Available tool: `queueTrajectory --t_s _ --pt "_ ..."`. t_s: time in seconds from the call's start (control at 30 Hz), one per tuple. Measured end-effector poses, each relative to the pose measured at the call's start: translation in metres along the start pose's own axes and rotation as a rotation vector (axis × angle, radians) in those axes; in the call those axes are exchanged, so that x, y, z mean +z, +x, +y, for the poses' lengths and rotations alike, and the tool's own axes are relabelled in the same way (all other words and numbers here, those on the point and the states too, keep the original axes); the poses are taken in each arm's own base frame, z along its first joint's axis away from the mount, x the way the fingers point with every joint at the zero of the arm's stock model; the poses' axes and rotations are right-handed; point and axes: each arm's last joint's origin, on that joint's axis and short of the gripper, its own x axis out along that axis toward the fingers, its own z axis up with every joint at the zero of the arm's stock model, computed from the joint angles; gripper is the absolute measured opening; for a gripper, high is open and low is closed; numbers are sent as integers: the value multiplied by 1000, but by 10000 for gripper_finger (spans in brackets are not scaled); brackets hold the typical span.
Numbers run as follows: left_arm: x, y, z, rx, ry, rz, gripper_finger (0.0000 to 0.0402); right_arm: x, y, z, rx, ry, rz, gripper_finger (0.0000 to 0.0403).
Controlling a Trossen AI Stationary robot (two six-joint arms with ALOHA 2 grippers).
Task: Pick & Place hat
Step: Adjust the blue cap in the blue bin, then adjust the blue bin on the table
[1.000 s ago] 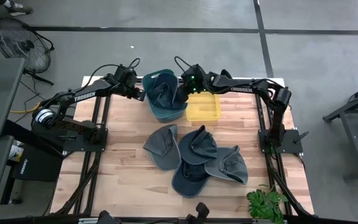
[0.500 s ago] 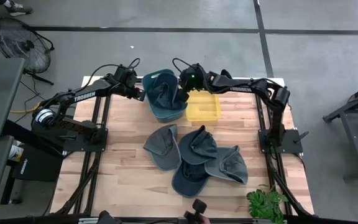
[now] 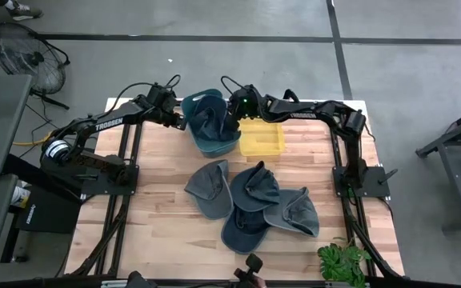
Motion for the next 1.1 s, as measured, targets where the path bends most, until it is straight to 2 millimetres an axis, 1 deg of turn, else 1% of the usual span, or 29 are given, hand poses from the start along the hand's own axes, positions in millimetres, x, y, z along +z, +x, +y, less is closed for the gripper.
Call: queueTrajectory --t_s 0.23,0.43,0.67,0.83,1.1 --pt "0 0 0 -1 1 0 0 -8 10 -1 1 51 10 39" --pt "0 0 0 -1 2 0 0 -14 19 -1 24 132 14 39" --pt "0 0 0 1 2 -1 0 -16 21 -4 31 215 30 39" --pt "0 0 0 13 1 -4 0 -7 11 -9 21 221 3 39" --pt "1 0 1 39 2 -15 0 23 -26 -17 17 226 -61 39"
